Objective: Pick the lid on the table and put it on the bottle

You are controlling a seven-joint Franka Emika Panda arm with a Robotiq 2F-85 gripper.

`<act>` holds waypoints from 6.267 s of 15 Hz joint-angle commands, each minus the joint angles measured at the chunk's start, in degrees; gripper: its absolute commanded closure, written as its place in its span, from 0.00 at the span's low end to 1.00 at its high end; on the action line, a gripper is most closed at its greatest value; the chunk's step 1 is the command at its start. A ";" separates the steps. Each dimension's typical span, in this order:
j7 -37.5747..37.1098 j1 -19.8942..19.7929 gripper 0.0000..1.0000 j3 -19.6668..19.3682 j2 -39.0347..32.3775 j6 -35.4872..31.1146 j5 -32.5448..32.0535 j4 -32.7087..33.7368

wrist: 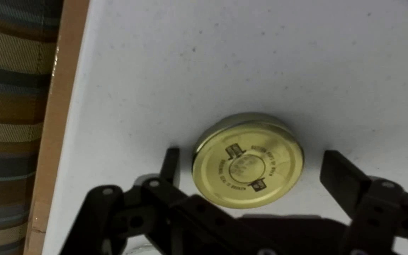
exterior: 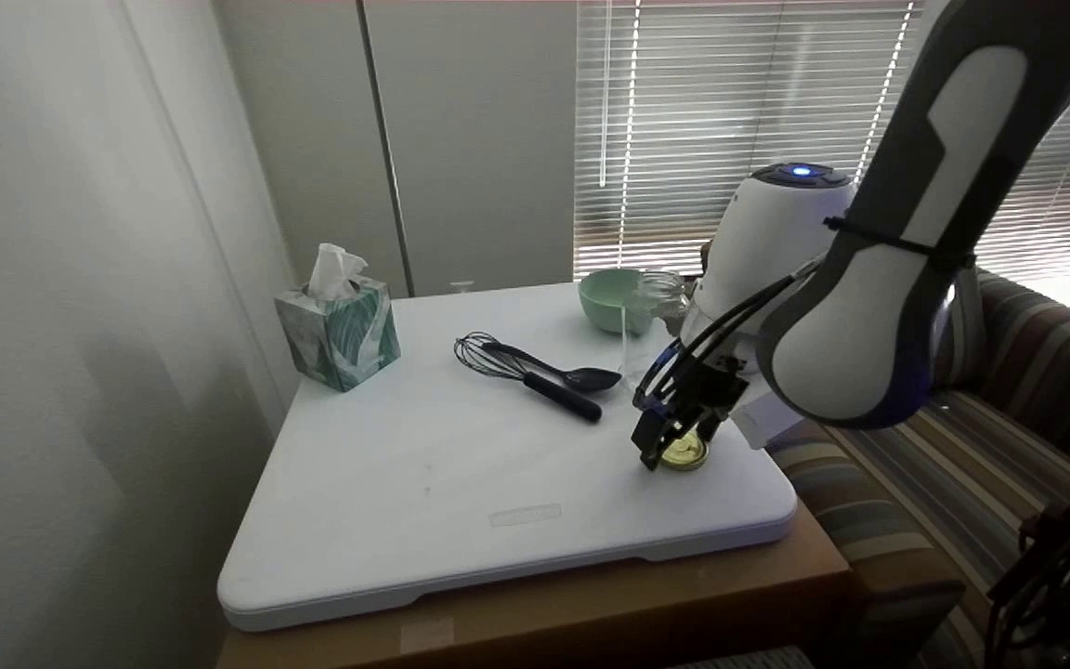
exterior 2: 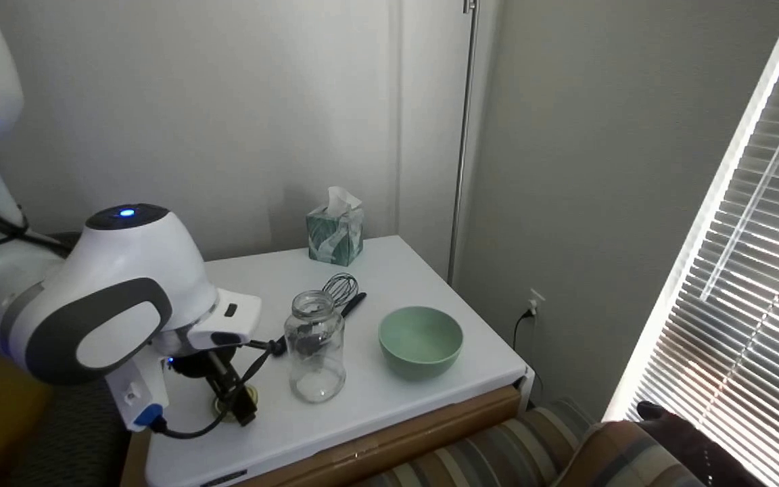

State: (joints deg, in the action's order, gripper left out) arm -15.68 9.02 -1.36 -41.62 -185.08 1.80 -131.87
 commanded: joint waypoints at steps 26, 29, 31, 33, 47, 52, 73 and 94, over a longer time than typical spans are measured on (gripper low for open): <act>16.26 -4.65 0.52 10.41 6.35 14.78 -3.20 0.19; 15.77 1.06 0.52 6.64 11.17 21.44 -6.46 0.88; 14.89 4.40 0.52 3.68 14.34 25.08 -10.08 1.76; 13.89 6.89 0.52 0.89 17.97 28.16 -14.62 2.59; 17.15 -3.97 0.52 -0.78 23.95 41.46 -16.44 14.10; 18.59 -8.49 0.52 -0.58 21.22 42.71 -11.52 17.43; 22.01 -10.41 0.52 0.61 14.32 40.60 -4.74 18.96; 17.40 -8.65 0.00 -0.72 13.99 44.94 -6.52 18.81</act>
State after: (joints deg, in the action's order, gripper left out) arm 3.49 -0.37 -1.06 -29.30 -142.61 -3.27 -112.48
